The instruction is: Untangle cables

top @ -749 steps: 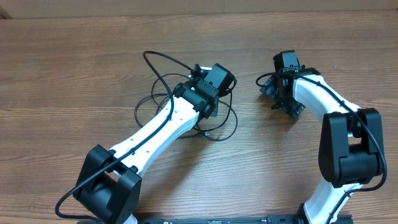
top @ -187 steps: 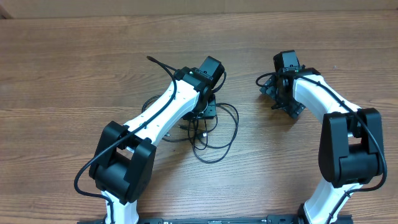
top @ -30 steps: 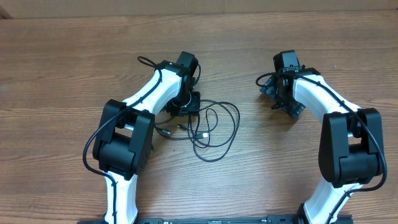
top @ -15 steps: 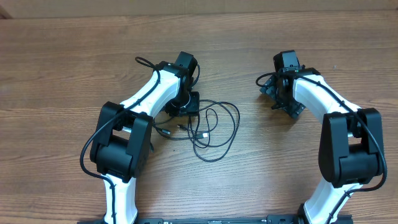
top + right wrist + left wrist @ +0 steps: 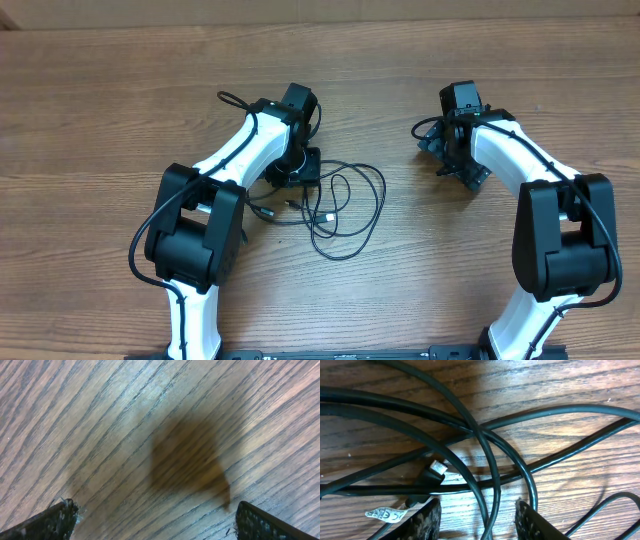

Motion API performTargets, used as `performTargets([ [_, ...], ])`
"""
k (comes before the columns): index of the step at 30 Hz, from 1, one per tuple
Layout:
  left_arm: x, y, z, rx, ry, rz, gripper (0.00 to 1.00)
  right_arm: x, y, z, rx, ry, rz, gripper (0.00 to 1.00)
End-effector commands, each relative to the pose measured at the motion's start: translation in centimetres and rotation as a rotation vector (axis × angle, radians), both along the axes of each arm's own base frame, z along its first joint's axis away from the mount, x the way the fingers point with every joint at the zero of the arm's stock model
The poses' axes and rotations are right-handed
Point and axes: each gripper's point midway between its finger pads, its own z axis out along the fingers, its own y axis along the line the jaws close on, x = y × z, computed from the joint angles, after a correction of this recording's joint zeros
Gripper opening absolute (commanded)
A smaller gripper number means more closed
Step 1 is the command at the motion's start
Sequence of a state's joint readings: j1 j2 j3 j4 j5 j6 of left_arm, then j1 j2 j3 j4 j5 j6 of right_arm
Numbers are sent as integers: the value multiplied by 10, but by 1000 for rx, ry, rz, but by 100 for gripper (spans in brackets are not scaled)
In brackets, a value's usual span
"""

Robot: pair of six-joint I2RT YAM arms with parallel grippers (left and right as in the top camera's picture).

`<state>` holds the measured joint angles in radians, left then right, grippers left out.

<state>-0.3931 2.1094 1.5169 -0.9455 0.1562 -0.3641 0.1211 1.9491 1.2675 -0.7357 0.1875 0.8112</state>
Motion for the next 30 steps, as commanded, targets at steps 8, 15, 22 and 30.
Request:
performTargets([
  [8, 0, -2, 10, 0, -26, -2, 52, 0, -2, 3, -7, -9, -6, 100],
  [15, 0, -2, 10, 0, -26, -2, 54, 0, -2, 3, -6, -10, -6, 100],
  [22, 0, -2, 10, -1, -29, -2, 54, 0, -2, 3, -7, -10, -6, 100],
  [30, 2, 2, 9, 21, -37, 0, 54, 0, -2, 3, -7, -10, -6, 100],
])
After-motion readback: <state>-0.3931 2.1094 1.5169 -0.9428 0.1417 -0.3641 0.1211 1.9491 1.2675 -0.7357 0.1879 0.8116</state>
